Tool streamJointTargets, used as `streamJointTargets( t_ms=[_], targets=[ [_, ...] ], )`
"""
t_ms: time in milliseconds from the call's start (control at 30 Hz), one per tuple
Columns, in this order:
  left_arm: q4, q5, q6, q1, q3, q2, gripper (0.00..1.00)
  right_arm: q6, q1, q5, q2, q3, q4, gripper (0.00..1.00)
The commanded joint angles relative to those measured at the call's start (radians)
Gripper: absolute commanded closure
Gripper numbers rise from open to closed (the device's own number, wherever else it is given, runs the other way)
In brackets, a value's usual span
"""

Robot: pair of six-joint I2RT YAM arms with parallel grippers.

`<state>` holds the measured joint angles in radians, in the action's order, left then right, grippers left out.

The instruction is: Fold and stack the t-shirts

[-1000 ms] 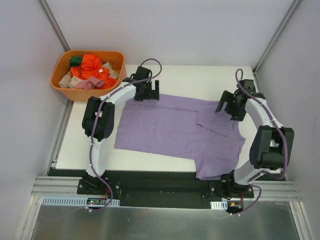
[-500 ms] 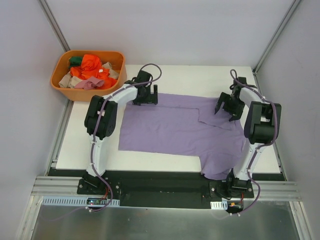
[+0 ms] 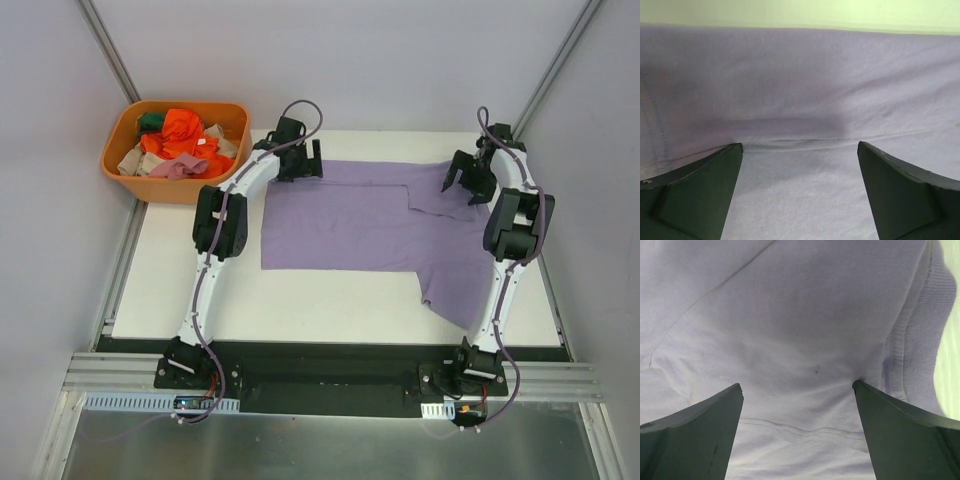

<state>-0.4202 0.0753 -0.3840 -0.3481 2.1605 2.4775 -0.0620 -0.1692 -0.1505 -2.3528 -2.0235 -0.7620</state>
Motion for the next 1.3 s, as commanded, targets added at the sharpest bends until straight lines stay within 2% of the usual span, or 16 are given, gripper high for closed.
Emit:
streamJointTargets(
  t_ms=[0,200,267,367,433,500,567,667,800,900,1067,1200,1267],
  targets=[
    [-0.061,0.121,0.003,0.034,0.114,0.093,0.01,-0.078,-0.027,-0.023,-0.088,-0.138,-0.020,0.04],
    [-0.060,0.124,0.022,0.029,0.168,0.046,0.01,-0.107,-0.024,-0.012,-0.054,-0.241,-0.074,0.04],
    [-0.060,0.107,0.046,0.021,0.186,0.012,0.01,-0.119,-0.012,0.044,0.027,-0.209,-0.088,0.04],
    [-0.060,0.093,0.076,-0.002,0.153,-0.078,0.01,-0.104,0.007,0.097,0.194,-0.068,-0.062,0.04],
    [-0.060,0.058,0.077,-0.028,0.067,-0.170,0.01,-0.058,0.019,0.109,0.342,0.102,-0.050,0.04],
    [-0.060,0.025,0.065,-0.055,-0.057,-0.273,0.01,0.006,0.034,0.211,0.528,0.350,0.047,0.04],
    [-0.060,-0.032,0.039,-0.087,-0.222,-0.386,0.01,0.060,0.048,0.309,0.726,0.620,0.186,0.04],
    [-0.049,-0.150,-0.021,-0.141,-0.485,-0.573,0.01,0.177,0.048,0.419,0.993,0.904,0.242,0.04],
    [-0.011,-0.236,-0.148,-0.183,-0.836,-0.793,0.01,0.195,0.033,0.367,1.269,1.224,0.358,0.04],
    [0.006,-0.244,-0.260,-0.183,-1.061,-0.926,0.01,0.240,-0.009,0.283,1.380,1.344,0.406,0.04],
    [0.069,-0.305,-0.407,-0.180,-1.269,-1.011,0.01,0.261,-0.032,0.215,1.475,1.399,0.431,0.04],
    [0.135,-0.283,-0.483,-0.143,-1.323,-0.977,0.12,0.252,-0.032,0.195,1.509,1.427,0.457,0.04],
    [0.175,-0.258,-0.506,-0.123,-1.343,-0.962,0.23,0.246,-0.033,0.197,1.512,1.424,0.455,0.04]
  ],
)
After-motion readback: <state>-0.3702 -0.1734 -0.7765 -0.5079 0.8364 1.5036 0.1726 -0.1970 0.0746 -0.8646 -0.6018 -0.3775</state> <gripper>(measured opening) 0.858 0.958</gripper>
